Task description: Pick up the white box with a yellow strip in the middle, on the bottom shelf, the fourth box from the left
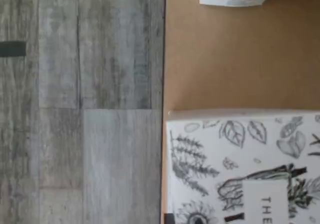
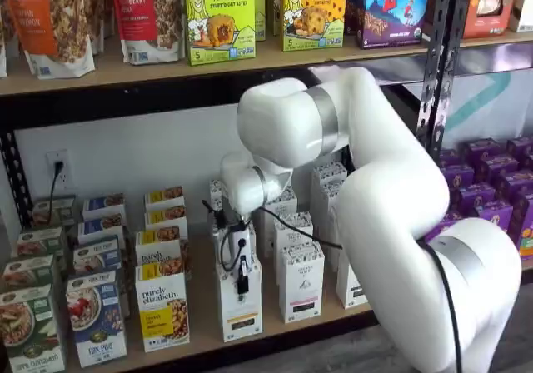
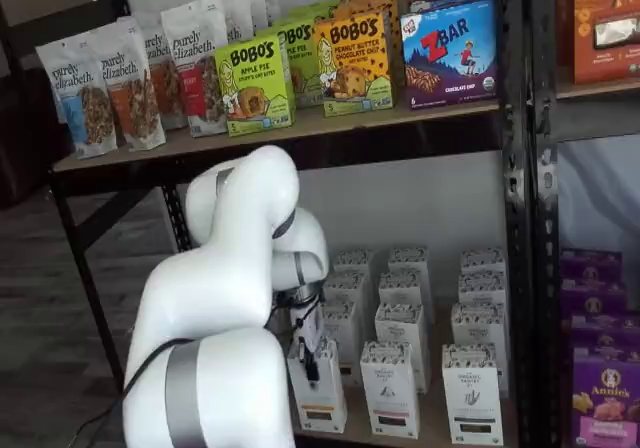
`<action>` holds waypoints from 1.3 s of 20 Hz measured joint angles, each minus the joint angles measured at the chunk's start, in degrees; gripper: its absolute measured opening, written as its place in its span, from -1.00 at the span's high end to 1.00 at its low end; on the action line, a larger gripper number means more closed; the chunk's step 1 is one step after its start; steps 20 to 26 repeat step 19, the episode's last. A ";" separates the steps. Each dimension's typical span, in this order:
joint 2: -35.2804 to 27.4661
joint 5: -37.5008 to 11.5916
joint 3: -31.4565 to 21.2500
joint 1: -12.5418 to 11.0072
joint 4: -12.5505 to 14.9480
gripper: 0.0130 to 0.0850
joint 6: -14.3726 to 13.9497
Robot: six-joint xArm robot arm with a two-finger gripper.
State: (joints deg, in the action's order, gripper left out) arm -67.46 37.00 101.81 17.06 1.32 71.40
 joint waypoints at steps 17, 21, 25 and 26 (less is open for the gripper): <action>18.56 -9.64 -27.70 0.63 8.35 0.00 -8.12; 20.66 -10.03 -30.08 0.61 9.30 0.00 -8.96; 20.66 -10.03 -30.08 0.61 9.30 0.00 -8.96; 20.66 -10.03 -30.08 0.61 9.30 0.00 -8.96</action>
